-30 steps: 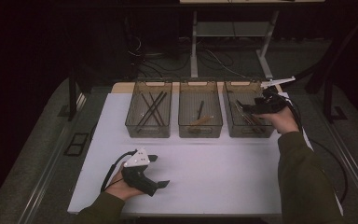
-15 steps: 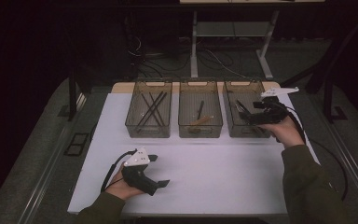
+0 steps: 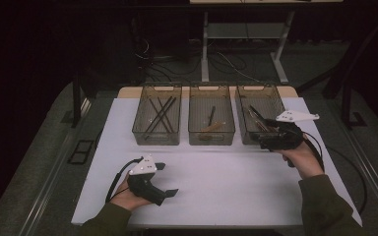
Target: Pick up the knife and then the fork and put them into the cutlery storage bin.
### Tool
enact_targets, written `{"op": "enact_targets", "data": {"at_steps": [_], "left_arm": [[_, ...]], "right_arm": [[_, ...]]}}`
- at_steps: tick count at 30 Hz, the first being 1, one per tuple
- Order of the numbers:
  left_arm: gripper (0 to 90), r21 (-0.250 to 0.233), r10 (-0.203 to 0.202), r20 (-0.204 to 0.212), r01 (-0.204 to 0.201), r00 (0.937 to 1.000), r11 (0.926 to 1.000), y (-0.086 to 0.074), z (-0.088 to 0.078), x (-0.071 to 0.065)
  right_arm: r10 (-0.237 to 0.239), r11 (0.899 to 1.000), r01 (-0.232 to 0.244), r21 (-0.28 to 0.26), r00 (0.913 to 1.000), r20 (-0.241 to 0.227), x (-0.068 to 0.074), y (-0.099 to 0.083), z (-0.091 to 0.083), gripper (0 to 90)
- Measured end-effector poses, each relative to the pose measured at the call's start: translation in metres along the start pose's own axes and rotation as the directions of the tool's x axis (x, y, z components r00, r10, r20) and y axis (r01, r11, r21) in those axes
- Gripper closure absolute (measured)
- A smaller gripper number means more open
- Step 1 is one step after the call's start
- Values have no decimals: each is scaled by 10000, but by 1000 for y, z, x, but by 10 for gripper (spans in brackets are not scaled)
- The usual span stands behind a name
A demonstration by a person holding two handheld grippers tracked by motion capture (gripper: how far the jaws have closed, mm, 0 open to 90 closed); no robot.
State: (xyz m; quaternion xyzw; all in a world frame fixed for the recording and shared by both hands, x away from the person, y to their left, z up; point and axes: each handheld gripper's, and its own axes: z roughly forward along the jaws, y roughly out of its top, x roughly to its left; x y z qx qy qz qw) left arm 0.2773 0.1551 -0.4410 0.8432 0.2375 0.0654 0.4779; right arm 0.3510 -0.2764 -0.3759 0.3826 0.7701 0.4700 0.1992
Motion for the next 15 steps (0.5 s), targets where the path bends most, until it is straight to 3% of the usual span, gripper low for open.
{"op": "enact_targets", "data": {"at_steps": [15], "left_arm": [[0,106,100,-12,-100,9999,9999,0,-1,-1]], "right_arm": [[-163,9993,175,328,9992,-366,25,-48,-15,171]]}}
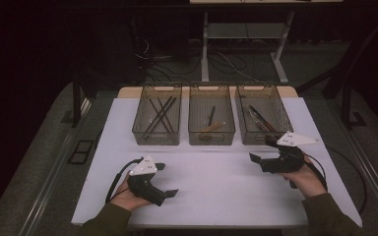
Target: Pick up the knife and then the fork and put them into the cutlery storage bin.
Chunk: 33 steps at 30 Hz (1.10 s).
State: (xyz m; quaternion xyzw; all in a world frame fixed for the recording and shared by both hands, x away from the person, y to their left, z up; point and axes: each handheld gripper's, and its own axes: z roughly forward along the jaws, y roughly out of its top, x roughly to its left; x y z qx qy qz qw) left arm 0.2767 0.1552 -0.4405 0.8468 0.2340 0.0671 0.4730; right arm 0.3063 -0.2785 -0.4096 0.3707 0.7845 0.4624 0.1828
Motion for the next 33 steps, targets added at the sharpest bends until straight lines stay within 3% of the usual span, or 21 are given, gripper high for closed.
{"op": "enact_targets", "data": {"at_steps": [16,24,33], "left_arm": [[0,8,93,-1,-93,10000,10000,0,-1,-1],[0,-29,146,-34,-146,9999,9999,0,-1,0],[0,6,105,-52,-105,9999,9999,0,-2,-1]], "right_arm": [[173,9995,-169,256,9997,-173,15,-39,-14,171],[-95,9979,117,629,9994,-343,26,-50,-16,171],[46,9981,-32,621,9997,-227,22,-53,-21,171]]}}
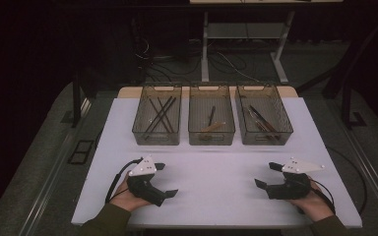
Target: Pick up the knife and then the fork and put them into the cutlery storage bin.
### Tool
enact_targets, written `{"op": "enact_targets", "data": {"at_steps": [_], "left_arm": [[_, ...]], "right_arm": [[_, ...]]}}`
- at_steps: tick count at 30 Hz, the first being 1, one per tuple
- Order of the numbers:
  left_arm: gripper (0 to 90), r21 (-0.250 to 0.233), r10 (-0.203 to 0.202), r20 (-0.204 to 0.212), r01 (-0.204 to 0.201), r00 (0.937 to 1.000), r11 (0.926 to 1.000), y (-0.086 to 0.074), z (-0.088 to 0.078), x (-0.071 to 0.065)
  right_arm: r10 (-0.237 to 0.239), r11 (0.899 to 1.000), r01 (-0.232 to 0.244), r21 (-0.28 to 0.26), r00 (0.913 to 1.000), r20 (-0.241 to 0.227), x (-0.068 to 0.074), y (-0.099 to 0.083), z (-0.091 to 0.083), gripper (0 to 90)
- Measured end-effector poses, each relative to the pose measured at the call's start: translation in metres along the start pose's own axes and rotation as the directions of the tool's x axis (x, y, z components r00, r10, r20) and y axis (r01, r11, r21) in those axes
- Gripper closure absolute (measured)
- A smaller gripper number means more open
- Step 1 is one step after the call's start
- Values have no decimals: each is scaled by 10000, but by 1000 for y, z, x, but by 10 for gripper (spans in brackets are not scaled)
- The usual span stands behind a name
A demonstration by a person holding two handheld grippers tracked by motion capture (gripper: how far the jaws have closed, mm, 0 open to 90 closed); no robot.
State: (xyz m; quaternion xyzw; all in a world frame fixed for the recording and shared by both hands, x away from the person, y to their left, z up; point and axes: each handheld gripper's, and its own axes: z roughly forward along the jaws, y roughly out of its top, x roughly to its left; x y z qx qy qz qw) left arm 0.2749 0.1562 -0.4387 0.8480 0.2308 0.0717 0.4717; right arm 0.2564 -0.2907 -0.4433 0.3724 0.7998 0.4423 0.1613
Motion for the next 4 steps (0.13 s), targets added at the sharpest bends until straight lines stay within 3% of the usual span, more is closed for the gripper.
{"op": "enact_targets", "data": {"at_steps": [4], "left_arm": [[0,9,-36,-6,36,10000,10000,0,0,0]], "right_arm": [[1,10000,-1,37,10000,3,-1,0,0,171]]}}
